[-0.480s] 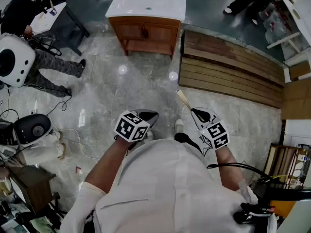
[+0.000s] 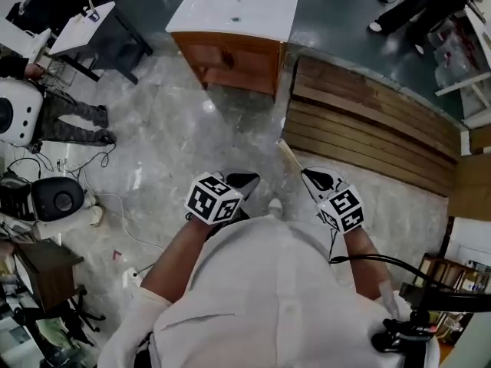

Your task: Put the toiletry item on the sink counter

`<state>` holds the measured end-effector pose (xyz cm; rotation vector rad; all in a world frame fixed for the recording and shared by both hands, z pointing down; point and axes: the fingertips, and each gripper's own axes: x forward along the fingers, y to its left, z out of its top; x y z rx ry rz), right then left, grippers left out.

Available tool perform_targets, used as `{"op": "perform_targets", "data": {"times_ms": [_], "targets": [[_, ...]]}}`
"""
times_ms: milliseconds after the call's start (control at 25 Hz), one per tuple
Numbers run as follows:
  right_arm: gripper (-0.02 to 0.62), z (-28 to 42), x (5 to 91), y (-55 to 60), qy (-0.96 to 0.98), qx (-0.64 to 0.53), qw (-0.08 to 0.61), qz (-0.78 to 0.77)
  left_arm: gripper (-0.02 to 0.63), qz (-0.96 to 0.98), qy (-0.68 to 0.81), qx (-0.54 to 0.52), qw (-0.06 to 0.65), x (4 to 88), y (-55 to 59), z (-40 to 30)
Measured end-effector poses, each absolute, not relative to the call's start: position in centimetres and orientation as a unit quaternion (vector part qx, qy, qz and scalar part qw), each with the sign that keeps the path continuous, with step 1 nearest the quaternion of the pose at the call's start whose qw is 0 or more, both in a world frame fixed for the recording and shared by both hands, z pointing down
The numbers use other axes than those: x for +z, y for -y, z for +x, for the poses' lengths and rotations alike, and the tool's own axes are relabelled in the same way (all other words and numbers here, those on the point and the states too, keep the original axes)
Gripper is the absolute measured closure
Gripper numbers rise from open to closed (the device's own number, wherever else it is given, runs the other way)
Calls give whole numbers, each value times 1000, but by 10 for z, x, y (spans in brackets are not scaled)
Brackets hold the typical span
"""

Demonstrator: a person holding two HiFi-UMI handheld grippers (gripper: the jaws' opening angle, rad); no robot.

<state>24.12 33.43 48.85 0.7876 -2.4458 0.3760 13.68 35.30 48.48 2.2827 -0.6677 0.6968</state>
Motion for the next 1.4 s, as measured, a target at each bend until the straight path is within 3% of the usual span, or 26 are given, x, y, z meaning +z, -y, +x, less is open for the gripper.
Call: {"op": "perform_targets", "data": {"times_ms": [520,1040,1400], "targets": [[589,222,507,-242,916,168,245,270,600,856,273,270,346,504,-268,119],[589,129,486,-46,899,126,298,296,600,879,234,258,325,488,-76,16],[589,87,481,65,898,89,319,291,600,867,257,242,351,498,-3,-47]]}}
